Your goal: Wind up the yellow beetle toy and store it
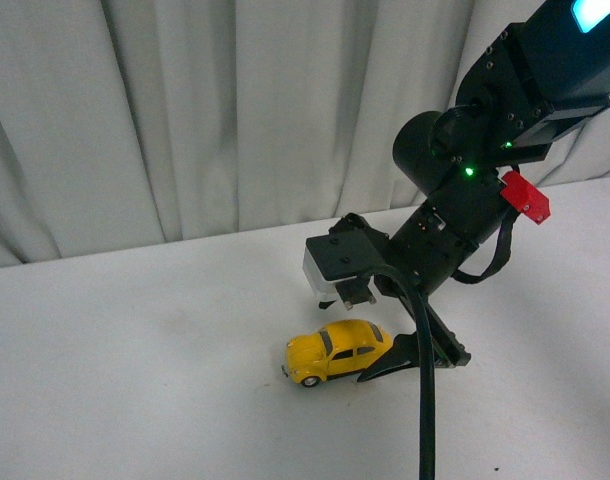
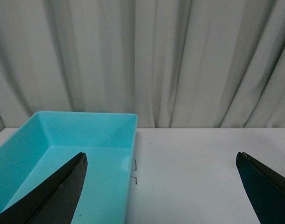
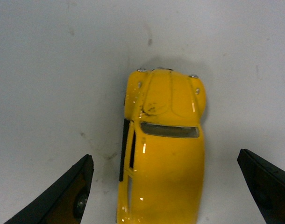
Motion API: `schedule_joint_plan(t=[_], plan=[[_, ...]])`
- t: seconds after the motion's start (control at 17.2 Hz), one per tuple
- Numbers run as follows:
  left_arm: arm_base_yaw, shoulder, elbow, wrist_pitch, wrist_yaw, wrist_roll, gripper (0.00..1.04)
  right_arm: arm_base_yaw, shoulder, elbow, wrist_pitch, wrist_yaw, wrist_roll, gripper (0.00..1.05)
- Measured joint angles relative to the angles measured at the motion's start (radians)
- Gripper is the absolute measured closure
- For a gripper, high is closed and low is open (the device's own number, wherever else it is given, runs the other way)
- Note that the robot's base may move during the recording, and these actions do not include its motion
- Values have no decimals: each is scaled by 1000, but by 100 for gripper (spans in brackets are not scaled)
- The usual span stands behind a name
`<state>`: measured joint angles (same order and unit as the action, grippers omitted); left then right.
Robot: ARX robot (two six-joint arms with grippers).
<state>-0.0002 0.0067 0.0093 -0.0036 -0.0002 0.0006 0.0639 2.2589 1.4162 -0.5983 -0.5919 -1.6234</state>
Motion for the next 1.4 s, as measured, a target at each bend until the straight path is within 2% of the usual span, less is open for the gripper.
schedule_joint_plan(t=[0.41,0.47,0.58,0.64,0.81,0.87,0.99,1.16,1.4], plan=[[0,0,0,0,0,0,7,13,0,-33,9,13,23,31],[0,0,0,0,0,0,7,16,-1,-37,14,16,26,39],[0,0,0,0,0,0,7,23,-8,-47,19,16,31,60],[0,0,0,0,0,0,7,22,-10,-48,12,17,38,63],[0,0,0,0,0,0,7,27,-8,-7,-15,0,69,63],[0,0,0,0,0,0,7,61,-3,53,-3,-21,101,63],[0,0,0,0,0,0,7,120,3,11,69,-24,254,63],[0,0,0,0,0,0,7,113,4,-10,72,16,316,63],[0,0,0,0,0,0,7,92,17,-9,68,39,323,63]])
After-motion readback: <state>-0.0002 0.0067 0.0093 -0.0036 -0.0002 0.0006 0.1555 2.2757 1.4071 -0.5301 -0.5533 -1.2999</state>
